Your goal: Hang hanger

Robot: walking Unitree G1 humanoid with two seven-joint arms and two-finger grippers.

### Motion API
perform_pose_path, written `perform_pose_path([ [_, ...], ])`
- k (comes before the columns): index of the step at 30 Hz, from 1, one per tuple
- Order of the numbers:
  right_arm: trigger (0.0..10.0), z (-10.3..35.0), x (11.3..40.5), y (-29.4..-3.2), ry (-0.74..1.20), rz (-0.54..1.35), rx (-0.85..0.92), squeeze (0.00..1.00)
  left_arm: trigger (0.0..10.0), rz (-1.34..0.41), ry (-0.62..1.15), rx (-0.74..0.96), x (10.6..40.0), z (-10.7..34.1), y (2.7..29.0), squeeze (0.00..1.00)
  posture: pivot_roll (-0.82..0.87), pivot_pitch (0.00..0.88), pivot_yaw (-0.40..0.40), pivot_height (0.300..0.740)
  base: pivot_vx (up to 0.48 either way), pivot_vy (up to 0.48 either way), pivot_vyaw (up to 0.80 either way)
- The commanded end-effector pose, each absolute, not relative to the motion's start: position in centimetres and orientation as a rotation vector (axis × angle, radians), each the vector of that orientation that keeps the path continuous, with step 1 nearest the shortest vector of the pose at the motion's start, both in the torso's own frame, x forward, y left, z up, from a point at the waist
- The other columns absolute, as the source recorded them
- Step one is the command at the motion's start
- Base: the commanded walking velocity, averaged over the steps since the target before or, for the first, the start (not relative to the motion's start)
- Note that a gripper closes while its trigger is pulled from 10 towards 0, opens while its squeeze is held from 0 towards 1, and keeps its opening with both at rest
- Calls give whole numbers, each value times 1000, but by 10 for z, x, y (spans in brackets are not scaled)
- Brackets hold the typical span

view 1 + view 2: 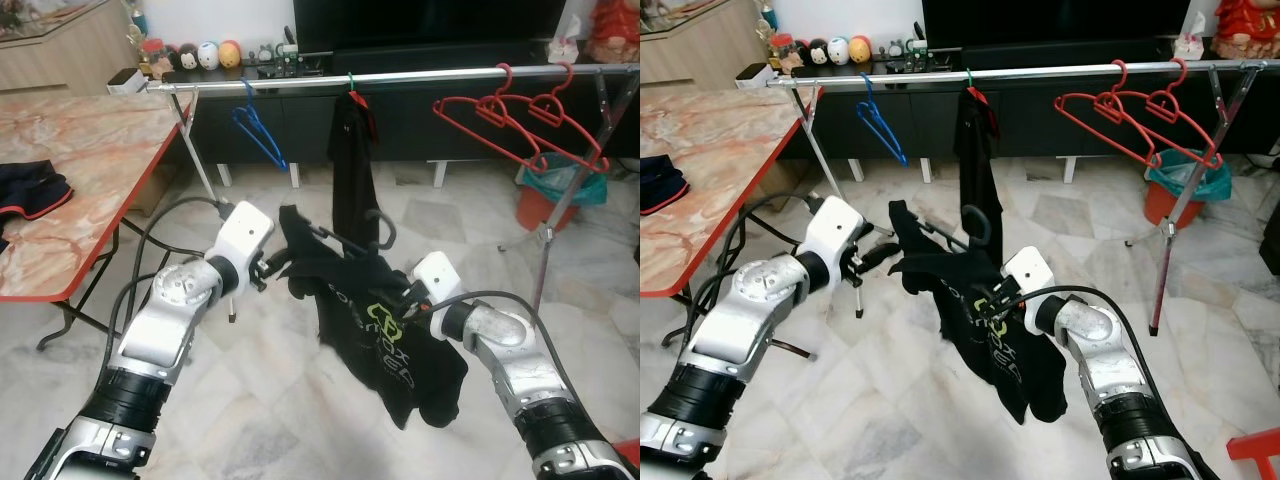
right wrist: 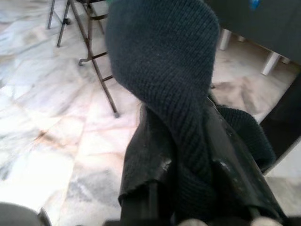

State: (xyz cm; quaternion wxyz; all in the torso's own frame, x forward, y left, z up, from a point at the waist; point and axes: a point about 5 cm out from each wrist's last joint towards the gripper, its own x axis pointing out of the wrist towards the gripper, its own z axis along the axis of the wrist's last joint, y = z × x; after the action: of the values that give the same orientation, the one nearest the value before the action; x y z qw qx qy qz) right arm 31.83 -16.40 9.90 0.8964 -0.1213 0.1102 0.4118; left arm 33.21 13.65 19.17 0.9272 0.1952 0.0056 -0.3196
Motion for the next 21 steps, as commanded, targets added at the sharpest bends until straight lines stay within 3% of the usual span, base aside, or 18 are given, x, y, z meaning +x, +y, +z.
perform_pose_path([
  [1,10000,111,313,-153,163,985,-261,0,10000,-727,-46,455,329,206,137,0,3,0,85,719,0,0,0],
  [7,10000,110,304,-158,222,1160,-310,0,10000,-812,-59,526,326,214,139,0,14,0,62,719,0,0,0],
  [13,10000,116,308,-159,215,1193,-352,0,10000,-1022,32,519,305,201,140,0,19,0,58,719,0,0,0],
  [21,10000,121,305,-155,185,1265,-412,0,10000,-1142,96,581,294,193,145,0,21,0,66,719,0,0,0],
])
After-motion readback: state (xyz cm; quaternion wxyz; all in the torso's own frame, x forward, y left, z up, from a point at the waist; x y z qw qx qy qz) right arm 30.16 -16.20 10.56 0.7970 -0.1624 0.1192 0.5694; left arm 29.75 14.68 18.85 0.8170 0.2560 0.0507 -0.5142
